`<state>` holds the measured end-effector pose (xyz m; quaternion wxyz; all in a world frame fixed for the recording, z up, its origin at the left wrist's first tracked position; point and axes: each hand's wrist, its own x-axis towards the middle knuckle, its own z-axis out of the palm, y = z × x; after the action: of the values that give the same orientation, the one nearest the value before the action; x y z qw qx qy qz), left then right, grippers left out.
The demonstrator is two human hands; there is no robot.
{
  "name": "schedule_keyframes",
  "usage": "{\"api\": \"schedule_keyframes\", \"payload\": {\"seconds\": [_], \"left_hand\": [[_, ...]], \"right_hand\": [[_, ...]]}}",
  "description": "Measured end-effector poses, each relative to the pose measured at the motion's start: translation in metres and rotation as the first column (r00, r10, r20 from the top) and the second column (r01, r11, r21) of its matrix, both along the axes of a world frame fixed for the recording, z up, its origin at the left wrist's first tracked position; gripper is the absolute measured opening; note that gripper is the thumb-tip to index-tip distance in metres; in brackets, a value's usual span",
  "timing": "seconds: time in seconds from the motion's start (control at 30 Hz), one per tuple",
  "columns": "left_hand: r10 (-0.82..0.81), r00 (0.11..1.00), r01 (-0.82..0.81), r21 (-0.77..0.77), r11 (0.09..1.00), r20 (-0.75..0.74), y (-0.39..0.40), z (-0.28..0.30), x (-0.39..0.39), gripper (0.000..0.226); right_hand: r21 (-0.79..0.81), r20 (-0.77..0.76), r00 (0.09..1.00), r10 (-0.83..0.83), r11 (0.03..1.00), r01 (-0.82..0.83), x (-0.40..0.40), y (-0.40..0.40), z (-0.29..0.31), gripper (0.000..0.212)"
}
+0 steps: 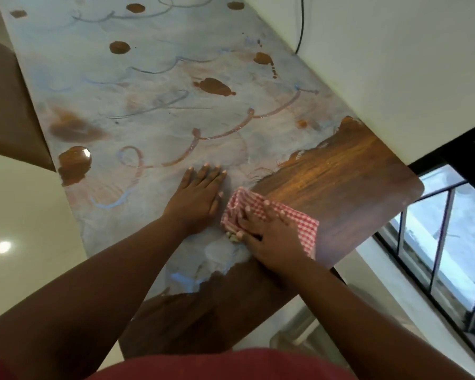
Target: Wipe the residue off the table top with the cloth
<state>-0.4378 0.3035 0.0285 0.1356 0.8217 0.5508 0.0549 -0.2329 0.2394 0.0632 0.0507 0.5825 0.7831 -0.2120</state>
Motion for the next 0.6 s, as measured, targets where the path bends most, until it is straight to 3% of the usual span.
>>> {"api": "schedule_keyframes", "payload": {"seconds": [0.1, 0.2, 0.33, 0.47, 0.6], "left_hand": [[-0.01, 1.0, 0.01, 0.005, 1.0, 0.003, -0.001, 0.001, 0.0, 0.074], [-0.015, 1.0, 0.015, 0.034, 0.999, 0.015, -0.004, 0.002, -0.001, 0.075], [0.018, 0.999, -0.019, 0.037, 0.999, 0.039, -0.002, 0.003, 0.001, 0.069], [0.041, 0.998, -0.041, 0.007, 0.999, 0.055, 0.0, 0.002, 0.005, 0.054], [0.052, 0.992, -0.053, 0.003, 0.999, 0.112, -0.002, 0.004, 0.004, 0.053]], "right_hand": [[-0.01, -0.042, 0.994, 0.102, 0.995, -0.102, 0.007, -0.037, 0.0, 0.058], [0.001, -0.027, 0.986, 0.165, 0.986, -0.165, 0.039, -0.051, 0.004, 0.055], [0.074, 0.012, 0.998, 0.053, 0.996, -0.054, 0.061, -0.019, 0.004, 0.045], [0.16, 0.06, 0.991, -0.117, 0.981, 0.107, 0.004, 0.014, 0.0, 0.047], [0.159, -0.024, 0.999, -0.023, 0.987, 0.026, -0.039, -0.036, 0.001, 0.055]]}}
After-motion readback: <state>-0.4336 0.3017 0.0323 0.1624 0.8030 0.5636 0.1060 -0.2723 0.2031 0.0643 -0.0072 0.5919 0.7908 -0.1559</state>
